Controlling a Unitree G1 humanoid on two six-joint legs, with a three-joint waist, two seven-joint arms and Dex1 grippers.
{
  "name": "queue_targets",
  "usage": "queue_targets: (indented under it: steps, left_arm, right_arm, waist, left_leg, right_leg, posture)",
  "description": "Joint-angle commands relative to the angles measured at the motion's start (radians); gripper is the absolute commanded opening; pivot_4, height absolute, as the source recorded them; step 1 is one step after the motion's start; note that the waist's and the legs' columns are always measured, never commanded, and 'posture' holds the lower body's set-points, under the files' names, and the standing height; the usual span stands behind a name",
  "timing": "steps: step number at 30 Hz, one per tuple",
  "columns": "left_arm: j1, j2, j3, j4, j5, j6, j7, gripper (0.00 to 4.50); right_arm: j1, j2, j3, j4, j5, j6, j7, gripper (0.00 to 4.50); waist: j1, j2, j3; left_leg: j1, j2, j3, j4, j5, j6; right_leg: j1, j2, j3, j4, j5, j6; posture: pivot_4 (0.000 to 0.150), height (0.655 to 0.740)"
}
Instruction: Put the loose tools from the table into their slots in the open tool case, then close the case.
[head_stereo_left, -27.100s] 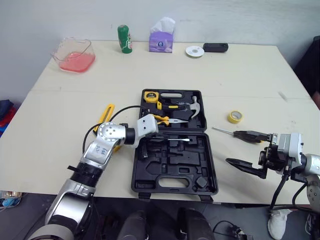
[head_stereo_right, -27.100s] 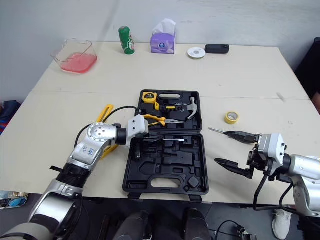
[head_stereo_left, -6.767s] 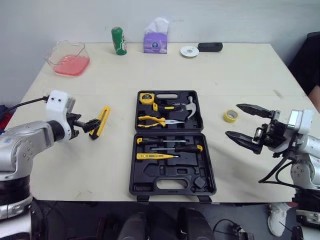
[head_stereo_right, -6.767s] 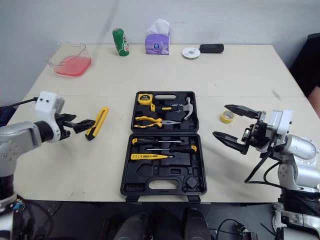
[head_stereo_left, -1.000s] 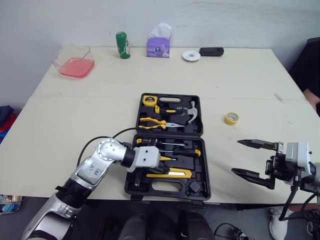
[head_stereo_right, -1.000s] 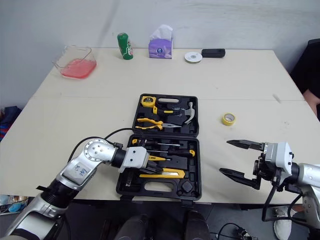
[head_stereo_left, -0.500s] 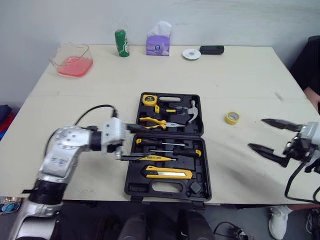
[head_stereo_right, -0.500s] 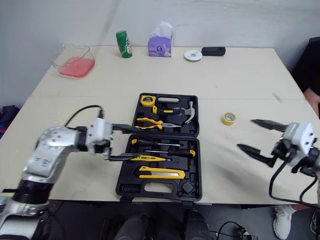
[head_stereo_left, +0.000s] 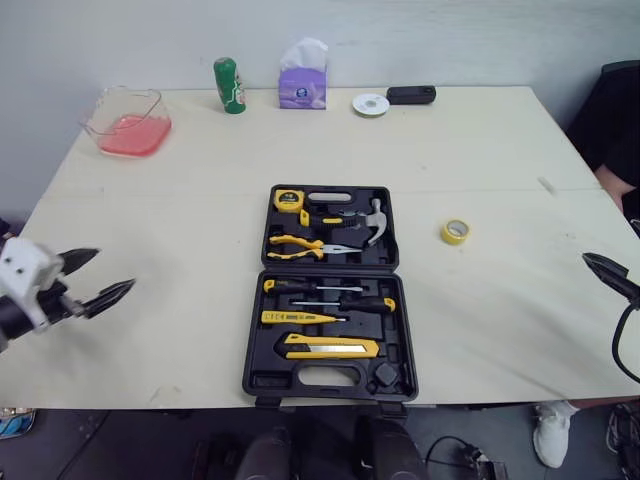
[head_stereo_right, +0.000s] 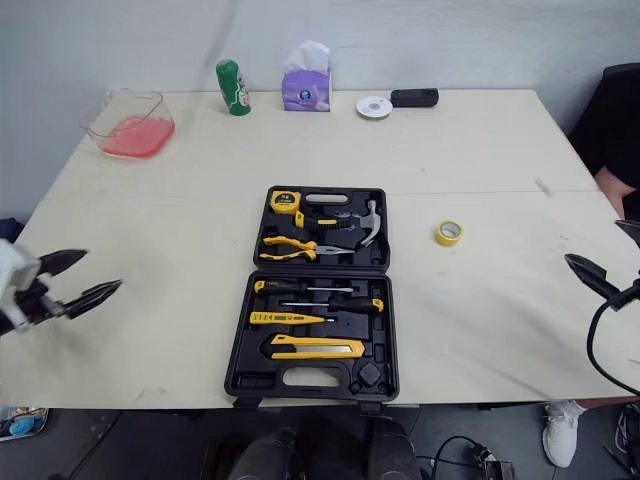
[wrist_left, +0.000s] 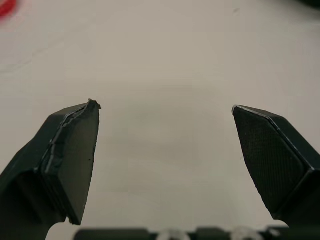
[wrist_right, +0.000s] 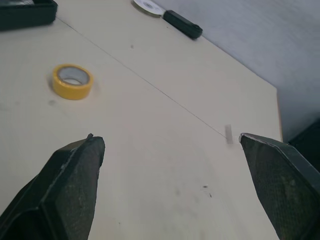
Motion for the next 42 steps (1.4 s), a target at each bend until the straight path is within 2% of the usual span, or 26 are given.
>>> queue_targets:
  steps: [1, 5, 9, 11, 13, 17, 22, 25, 27, 32, 42]
  left_arm:
    - [0.035, 0.002, 0.074, -0.021, -0.02, -0.033, 0.03, 4.47]
    - [0.06, -0.012, 0.074, -0.043, -0.029, -0.045, 0.031, 4.47]
    - [0.07, -0.024, 0.067, -0.099, -0.041, -0.032, 0.032, 4.47]
    - [0.061, -0.024, 0.04, -0.167, -0.046, -0.007, 0.036, 4.47]
    - [0.044, -0.022, 0.015, -0.223, -0.059, 0.026, 0.038, 4.47]
    - [-0.002, -0.015, -0.035, -0.318, -0.088, 0.094, 0.039, 4.47]
    - [-0.102, 0.003, -0.12, -0.454, -0.182, 0.228, 0.009, 4.47]
    - [-0.164, 0.014, -0.184, -0.538, -0.238, 0.292, -0.025, 4.47]
    - [-0.206, 0.003, -0.222, -0.578, -0.264, 0.321, -0.027, 4.47]
    - [-0.314, -0.06, -0.311, -0.678, -0.411, 0.452, -0.006, 4.47]
    - [-0.355, -0.14, -0.426, -0.768, -0.41, 0.476, 0.03, 4.47]
  right_arm:
    - [-0.04, -0.027, -0.011, 0.067, -0.015, -0.057, -0.047, 4.5]
    - [-0.066, -0.025, 0.008, 0.127, -0.029, -0.086, -0.069, 4.5]
    - [-0.09, -0.021, 0.031, 0.162, -0.038, -0.087, -0.073, 4.5]
    - [-0.117, -0.008, 0.035, 0.154, -0.024, -0.065, -0.075, 4.5]
    - [-0.147, 0.005, 0.047, 0.123, -0.006, -0.028, -0.062, 4.5]
    - [-0.207, -0.004, 0.117, 0.026, -0.046, 0.189, -0.142, 4.5]
    - [-0.302, -0.032, 0.275, -0.185, -0.051, 0.473, -0.038, 4.5]
    - [-0.395, -0.08, 0.43, -0.234, -0.146, 0.678, 0.012, 4.5]
    - [-0.448, -0.08, 0.487, -0.248, -0.146, 0.721, 0.091, 4.5]
    - [-0.596, -0.061, 0.697, -0.239, -0.277, 0.733, 0.252, 4.5]
    - [-0.839, 0.103, 0.875, 0.005, -0.436, 0.633, 0.362, 4.5]
  waist:
    - [0.0, 0.0, 0.0]
    - [0.002, 0.001, 0.0]
    - [-0.002, 0.0, 0.0]
    - [-0.002, 0.0, 0.0]
    - [-0.002, 0.001, 0.0]
    - [-0.003, 0.001, 0.0]
    - [0.0, 0.001, 0.0]
    - [0.0, 0.001, 0.0]
    - [0.004, 0.001, 0.0]
    - [0.002, 0.001, 0.0]
    - [0.001, 0.001, 0.0]
  left_leg:
    - [0.0, 0.0, 0.0, 0.0, 0.0, 0.0]
    - [0.0, 0.0, 0.0, 0.0, -0.003, -0.006]
    - [-0.004, 0.0, 0.0, 0.0, -0.002, -0.003]
    - [-0.01, 0.0, 0.001, 0.002, 0.0, -0.001]
    - [-0.01, 0.0, 0.002, 0.002, 0.0, -0.001]
    - [-0.01, 0.0, 0.002, 0.002, 0.001, -0.001]
    - [-0.011, 0.0, 0.002, 0.003, 0.002, -0.001]
    - [-0.011, 0.0, 0.002, 0.003, 0.002, -0.001]
    - [-0.012, -0.001, 0.001, 0.003, 0.002, 0.0]
    - [-0.014, -0.001, 0.001, 0.004, 0.002, 0.0]
    - [-0.014, -0.001, 0.002, 0.005, 0.004, -0.002]
  right_leg:
    - [0.0, 0.0, 0.0, -0.002, 0.0, 0.0]
    - [-0.002, -0.001, 0.0, -0.001, 0.0, 0.0]
    - [-0.006, -0.001, 0.001, 0.001, 0.0, 0.0]
    - [-0.013, -0.001, 0.001, 0.007, 0.0, 0.0]
    - [-0.013, -0.001, 0.002, 0.007, 0.0, 0.0]
    - [-0.013, -0.001, 0.002, 0.009, 0.0, 0.0]
    - [-0.014, -0.001, 0.002, 0.009, 0.0, 0.0]
    - [-0.014, -0.001, 0.002, 0.009, 0.0, 0.0]
    - [-0.014, -0.001, 0.001, 0.008, 0.0, 0.0]
    - [-0.014, 0.0, 0.0, 0.007, 0.0, 0.0]
    - [-0.015, 0.004, 0.001, 0.008, 0.0, 0.0]
  posture:
    - [0.15, 0.74]
    - [0.15, 0.74]
    - [0.15, 0.74]
    - [0.15, 0.74]
    - [0.15, 0.74]
    - [0.15, 0.74]
    - [0.15, 0.74]
    - [0.15, 0.74]
    - [0.15, 0.74]
    - [0.15, 0.74]
    - [0.15, 0.74]
